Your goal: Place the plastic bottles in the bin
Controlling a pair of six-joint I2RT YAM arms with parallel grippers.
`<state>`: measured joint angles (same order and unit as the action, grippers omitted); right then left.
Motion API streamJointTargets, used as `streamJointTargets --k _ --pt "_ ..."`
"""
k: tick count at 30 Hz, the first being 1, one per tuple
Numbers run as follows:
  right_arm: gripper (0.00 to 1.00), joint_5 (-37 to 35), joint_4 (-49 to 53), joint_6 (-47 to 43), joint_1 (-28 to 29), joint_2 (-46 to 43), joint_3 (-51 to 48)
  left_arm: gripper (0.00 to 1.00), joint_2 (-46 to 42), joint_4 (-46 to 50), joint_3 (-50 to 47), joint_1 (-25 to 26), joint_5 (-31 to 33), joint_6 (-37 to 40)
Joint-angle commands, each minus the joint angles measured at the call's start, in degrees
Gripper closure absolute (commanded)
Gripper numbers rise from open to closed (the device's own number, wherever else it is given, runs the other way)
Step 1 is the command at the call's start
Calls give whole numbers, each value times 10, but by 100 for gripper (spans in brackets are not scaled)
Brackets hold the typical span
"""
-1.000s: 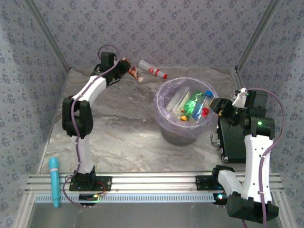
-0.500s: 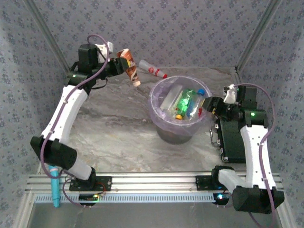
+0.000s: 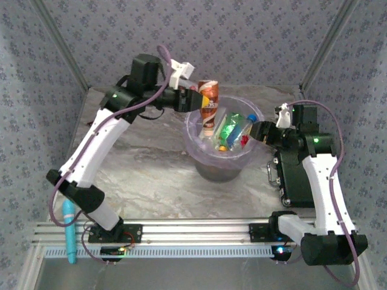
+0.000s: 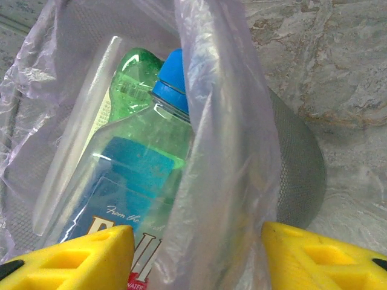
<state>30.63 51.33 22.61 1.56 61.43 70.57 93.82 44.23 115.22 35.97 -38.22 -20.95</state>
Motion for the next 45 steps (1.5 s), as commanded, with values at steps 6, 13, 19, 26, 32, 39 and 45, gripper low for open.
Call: streamJointTargets --k 6,13,19,26,32,39,45 --pt "39 -35 20 -16 15 0 25 62 87 99 73 32 17 37" --pt "32 -82 75 -33 6 -2 103 45 127 131 117 48 22 52" --pt "33 -109 63 -13 38 4 122 34 115 129 129 50 71 64" --pt "39 -169 53 -1 91 29 126 47 112 118 124 60 142 68" --pt "43 -196 56 -3 110 37 116 57 141 110 130 83 136 57" --pt "45 -222 69 -5 125 36 92 60 168 109 116 110 127 49" --pt "46 -211 68 -8 128 34 102 62 181 106 102 112 130 42"
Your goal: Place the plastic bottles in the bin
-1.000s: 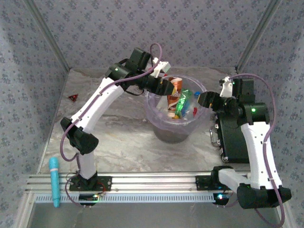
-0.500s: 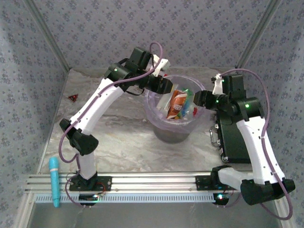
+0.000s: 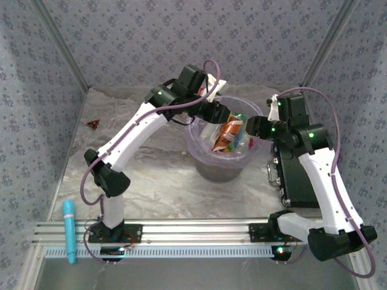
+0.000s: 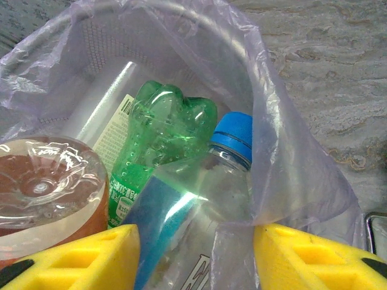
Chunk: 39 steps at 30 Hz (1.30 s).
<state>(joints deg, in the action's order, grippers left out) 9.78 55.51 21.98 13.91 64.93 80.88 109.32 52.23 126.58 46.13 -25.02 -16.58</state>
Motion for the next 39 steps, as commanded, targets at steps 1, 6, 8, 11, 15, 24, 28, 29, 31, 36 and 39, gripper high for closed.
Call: streamJointTargets --k 1,6,8,11,15,24,28,29,31,36,39 --pt "46 6 23 -2 5 -1 4 62 28 30 -6 9 0 0" --pt "45 21 16 -2 4 -3 43 57 21 32 32 -3 17 0" --pt "43 19 18 -1 2 -8 62 55 15 27 47 -12 25 -1" --pt "40 16 20 -2 -8 -18 80 53 7 12 62 -31 26 -11" --pt "38 19 23 -3 -29 -32 87 51 -5 -20 70 -60 27 -30" --pt "36 45 15 12 -83 -59 48 28 -32 -220 -24 -185 20 -168" --pt "35 51 11 18 -100 -74 17 22 -8 -324 -87 -251 15 -257" --pt "35 54 11 20 -104 -78 10 21 7 -341 -93 -264 13 -277" --pt "35 56 11 21 -110 -85 -3 19 39 -370 -99 -281 10 -311" --pt "35 71 19 17 -128 -95 -26 14 146 -392 -51 -292 5 -347" --pt "35 79 28 12 -138 -99 -33 14 216 -394 0 -292 -3 -385"
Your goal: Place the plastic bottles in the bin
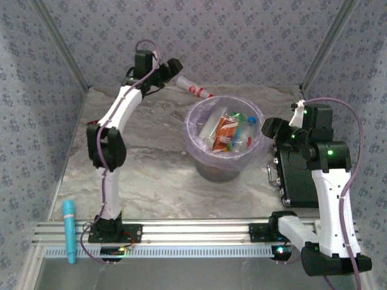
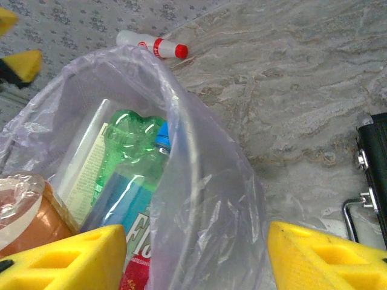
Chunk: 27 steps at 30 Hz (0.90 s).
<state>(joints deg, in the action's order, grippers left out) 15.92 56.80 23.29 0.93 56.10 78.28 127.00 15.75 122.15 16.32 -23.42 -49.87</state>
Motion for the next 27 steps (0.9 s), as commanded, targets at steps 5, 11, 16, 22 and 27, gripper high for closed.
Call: streamJointTargets --k 5,11,16,22,27 --pt "35 21 12 3 -14 -23 -28 14 158 -23 147 8 -3 -102" --pt "35 15 15 21 -15 -55 -61 14 321 44 364 22 -5 -140" --pt "35 13 19 22 -16 -64 -67 15 372 -23 365 28 -2 -208" --pt "35 10 16 21 -17 -73 -77 15 394 -31 364 40 26 -218" --pt "35 11 12 21 -17 -80 -88 17 420 -57 370 51 64 -251"
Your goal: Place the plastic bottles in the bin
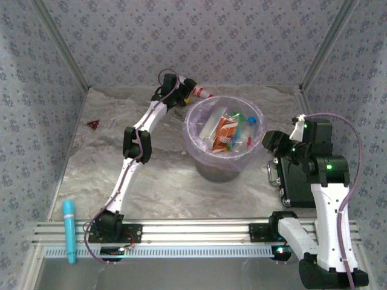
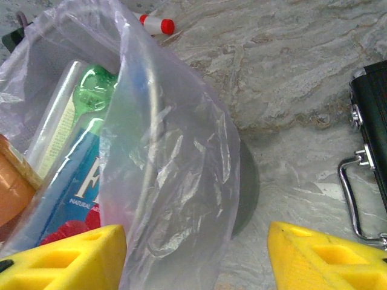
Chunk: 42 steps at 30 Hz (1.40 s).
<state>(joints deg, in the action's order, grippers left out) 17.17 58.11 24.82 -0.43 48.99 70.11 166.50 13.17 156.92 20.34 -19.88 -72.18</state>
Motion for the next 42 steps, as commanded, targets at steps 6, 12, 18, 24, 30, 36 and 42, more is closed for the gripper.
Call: streamJointTargets --k 6,12,18,24,30,36,42 --pt "35 -8 0 6 -3 -20 -13 22 70 -54 51 27 73 -73" --pt "35 -9 -3 10 -4 -28 -13 36 102 -68 51 26 91 -122" --pt "35 -15 1 16 -3 -31 -13 53 107 -62 50 20 90 -124" --pt "35 -14 0 24 -3 -30 -10 62 83 -83 19 8 65 -130" --pt "35 -18 7 25 -1 -28 5 63 -44 -155 -166 1 72 -98" --pt "36 -19 6 22 -2 -26 7 65 -215 -273 -437 -9 150 -52" --pt "36 -17 5 22 -1 -28 5 28 -247 -229 -459 -24 174 6"
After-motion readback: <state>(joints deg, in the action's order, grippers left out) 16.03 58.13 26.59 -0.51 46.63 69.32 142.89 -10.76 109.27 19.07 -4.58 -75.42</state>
